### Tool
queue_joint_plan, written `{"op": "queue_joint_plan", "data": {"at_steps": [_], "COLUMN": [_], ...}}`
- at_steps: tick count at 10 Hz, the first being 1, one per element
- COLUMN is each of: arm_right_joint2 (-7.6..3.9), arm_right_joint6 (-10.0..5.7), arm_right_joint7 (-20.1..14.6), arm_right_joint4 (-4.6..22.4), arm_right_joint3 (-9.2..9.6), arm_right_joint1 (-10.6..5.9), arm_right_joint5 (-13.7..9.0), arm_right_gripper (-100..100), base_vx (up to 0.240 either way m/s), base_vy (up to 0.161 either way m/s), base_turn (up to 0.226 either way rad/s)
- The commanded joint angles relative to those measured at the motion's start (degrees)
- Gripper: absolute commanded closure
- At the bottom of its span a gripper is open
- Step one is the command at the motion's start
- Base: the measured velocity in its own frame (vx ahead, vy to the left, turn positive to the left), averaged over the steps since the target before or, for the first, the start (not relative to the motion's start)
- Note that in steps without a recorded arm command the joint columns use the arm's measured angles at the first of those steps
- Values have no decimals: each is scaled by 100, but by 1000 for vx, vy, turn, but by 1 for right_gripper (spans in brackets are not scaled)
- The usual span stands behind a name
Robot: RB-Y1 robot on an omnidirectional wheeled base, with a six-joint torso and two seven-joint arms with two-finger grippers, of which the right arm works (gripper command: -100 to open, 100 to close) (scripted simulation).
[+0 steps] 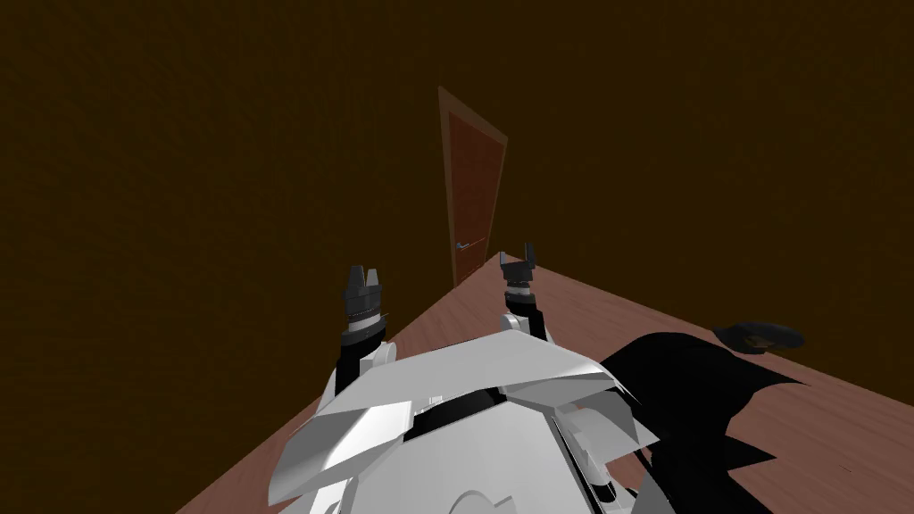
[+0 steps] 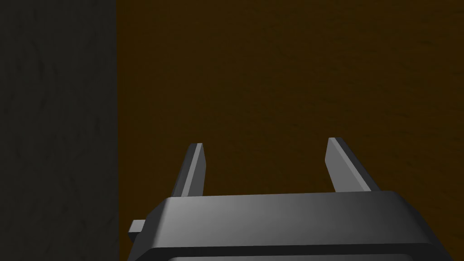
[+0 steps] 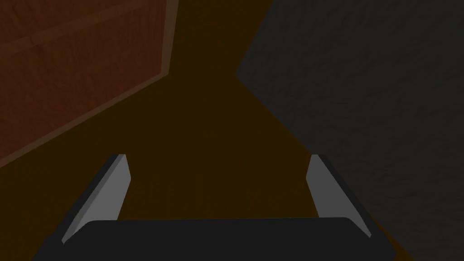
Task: Pull the door open
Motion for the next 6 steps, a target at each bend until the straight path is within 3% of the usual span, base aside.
{"op": "queue_joint_plan", "data": {"at_steps": [1,6], "arm_right_joint2": [-47,-211], "arm_right_joint6": [-32,-160], "arm_right_joint7": [-3,-17], "arm_right_joint4": [162,821], "arm_right_joint3": [-4,-22], "arm_right_joint1": [-62,-315], "arm_right_joint5": [3,16], "arm_right_gripper": [-100,-100], "base_vx": [28,77], "base_vy": [-7,-59], "base_turn": [34,84]}}
